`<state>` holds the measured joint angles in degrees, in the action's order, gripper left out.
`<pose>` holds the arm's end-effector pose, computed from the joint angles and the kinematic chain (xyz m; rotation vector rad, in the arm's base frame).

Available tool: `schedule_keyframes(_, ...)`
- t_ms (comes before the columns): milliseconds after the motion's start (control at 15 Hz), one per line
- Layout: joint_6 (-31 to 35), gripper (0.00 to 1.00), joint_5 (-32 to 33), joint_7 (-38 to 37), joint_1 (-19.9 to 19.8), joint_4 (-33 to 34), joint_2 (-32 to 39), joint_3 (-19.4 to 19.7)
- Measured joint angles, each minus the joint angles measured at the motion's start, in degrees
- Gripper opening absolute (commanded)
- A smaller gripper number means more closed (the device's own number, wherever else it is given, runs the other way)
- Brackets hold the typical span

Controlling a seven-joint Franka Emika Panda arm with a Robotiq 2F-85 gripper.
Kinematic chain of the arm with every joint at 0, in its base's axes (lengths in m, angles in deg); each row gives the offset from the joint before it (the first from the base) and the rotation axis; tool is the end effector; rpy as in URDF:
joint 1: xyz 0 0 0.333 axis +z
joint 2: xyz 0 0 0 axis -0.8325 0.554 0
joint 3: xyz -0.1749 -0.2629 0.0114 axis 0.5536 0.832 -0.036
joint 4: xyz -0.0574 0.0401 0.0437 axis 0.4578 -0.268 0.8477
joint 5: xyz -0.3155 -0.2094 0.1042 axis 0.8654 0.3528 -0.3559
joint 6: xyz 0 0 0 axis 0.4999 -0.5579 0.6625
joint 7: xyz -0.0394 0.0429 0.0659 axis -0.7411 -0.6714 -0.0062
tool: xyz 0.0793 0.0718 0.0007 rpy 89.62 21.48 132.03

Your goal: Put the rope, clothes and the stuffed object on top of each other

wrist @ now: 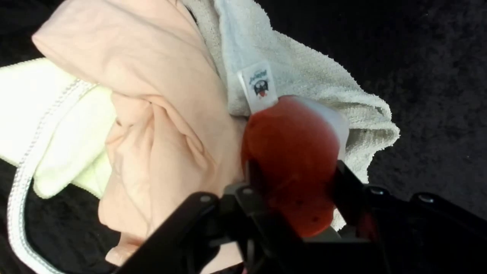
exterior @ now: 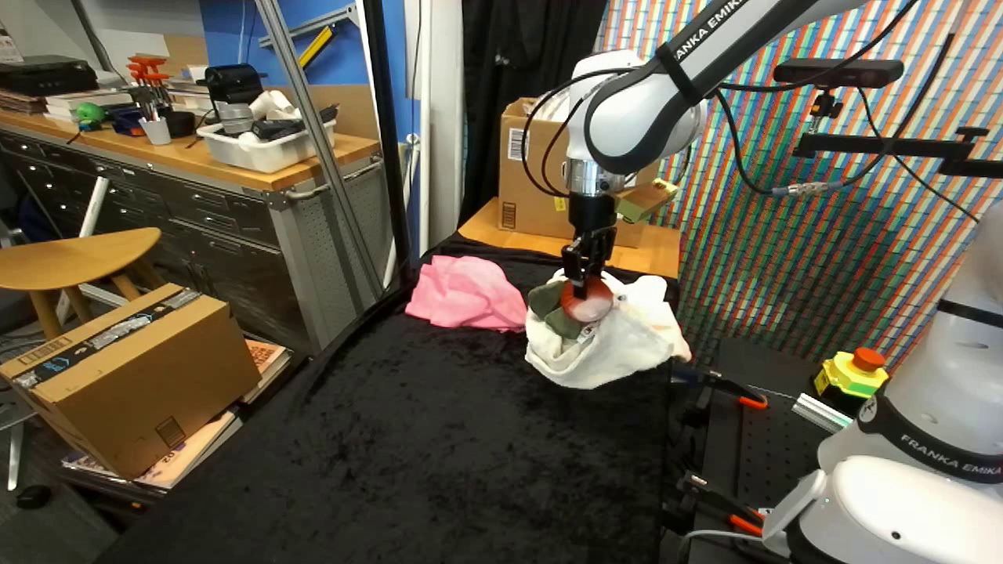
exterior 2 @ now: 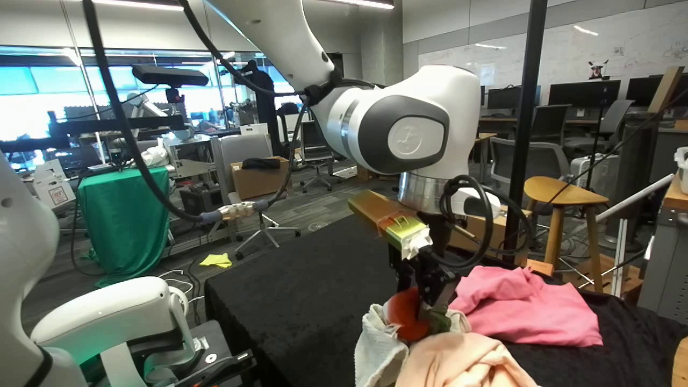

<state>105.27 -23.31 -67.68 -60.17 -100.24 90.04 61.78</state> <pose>0.4729 -0.0622 0.2853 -3.0831 0.2085 0.1691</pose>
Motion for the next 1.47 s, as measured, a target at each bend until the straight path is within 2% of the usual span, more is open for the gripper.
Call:
schedule_keyframes(133,0.0,0.97,0.0,-0.1,0.0,0.1,0.0,0.0)
schedule_keyframes(200,0.0,1.0,0.1,-0.2,0.0,0.1,0.0,0.0)
schedule_keyframes(667,0.4,1.0,3.0,-1.1,0.1,1.9,-0.2,-0.1)
schedule_keyframes(933,0.9,1.0,3.6,-0.3,0.6,5.0,-0.2,-0.8)
schedule_keyframes(1200,-2.3,1.0,3.2,4.1,1.2,11.3,1.0,-1.8)
schedule_keyframes(1467,-11.4,1.0,1.0,8.2,1.5,22.4,6.8,-2.6)
